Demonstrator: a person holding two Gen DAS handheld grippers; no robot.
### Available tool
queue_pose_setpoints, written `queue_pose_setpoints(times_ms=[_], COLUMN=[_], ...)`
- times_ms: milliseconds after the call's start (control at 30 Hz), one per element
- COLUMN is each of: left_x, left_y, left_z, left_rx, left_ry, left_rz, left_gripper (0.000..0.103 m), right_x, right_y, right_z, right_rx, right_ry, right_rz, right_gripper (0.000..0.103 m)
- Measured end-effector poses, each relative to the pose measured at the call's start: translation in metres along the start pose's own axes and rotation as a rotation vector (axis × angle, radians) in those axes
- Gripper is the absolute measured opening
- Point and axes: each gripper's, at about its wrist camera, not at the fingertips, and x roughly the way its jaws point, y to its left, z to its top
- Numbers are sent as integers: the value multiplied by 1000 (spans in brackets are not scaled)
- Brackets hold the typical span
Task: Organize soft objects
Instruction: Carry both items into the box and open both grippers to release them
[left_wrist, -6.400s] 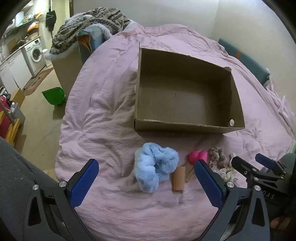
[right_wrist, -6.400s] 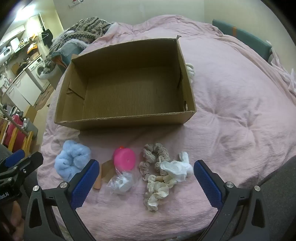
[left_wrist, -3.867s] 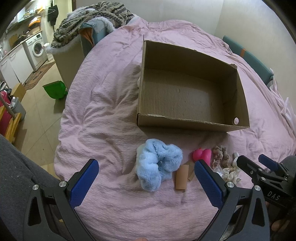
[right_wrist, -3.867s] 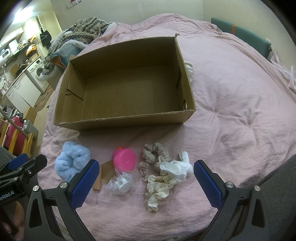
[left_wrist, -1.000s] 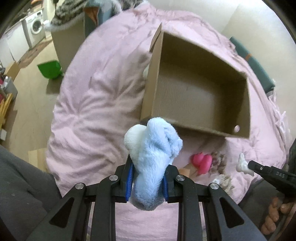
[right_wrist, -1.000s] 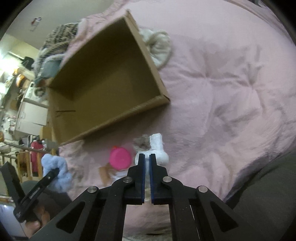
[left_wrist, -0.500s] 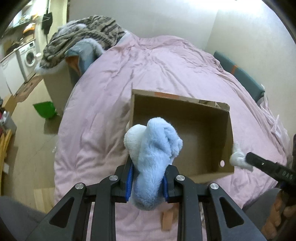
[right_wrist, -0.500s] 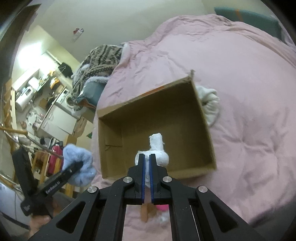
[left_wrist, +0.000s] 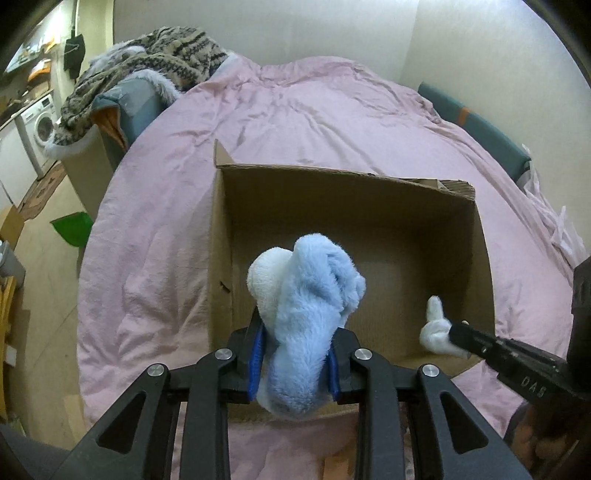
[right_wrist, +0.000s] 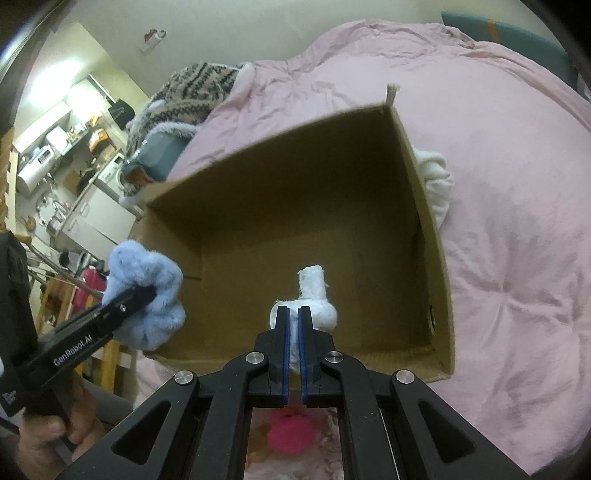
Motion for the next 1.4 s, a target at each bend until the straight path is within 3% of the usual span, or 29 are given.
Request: queue_pose_setpoints(times_ms=[200,300,833,1100,1233,1333,1400], left_x=[12,10,10,1,-8,-10,-9], left_y=[6,6,5,4,5,3,2], left_z=[-8,-7,-13,-12,-11,-10,-10], left_rx=[-56,-30,-16,-20,-28,-20,-18], left_ry=[33,0,7,-17,-54,-57,-52], left_rz=[-16,5,-17,-40,-39,-30,-22], left_gripper=[25,26,30,44,67,70,70], right_x=[15,21,32,31,28,24,20], right_y=[-2,-4,-2,-6,-7,-9,-9], right_z=[-5,-4,-2,-2,-1,-1,-1], right_rx=[-19,-11,6,27,32,44,51], right_ry=[32,49,75,77,67,56,37], right_rz=[-37,-43,-50,-30,-13,1,9], right_gripper=[6,6,6,7,9,30,66])
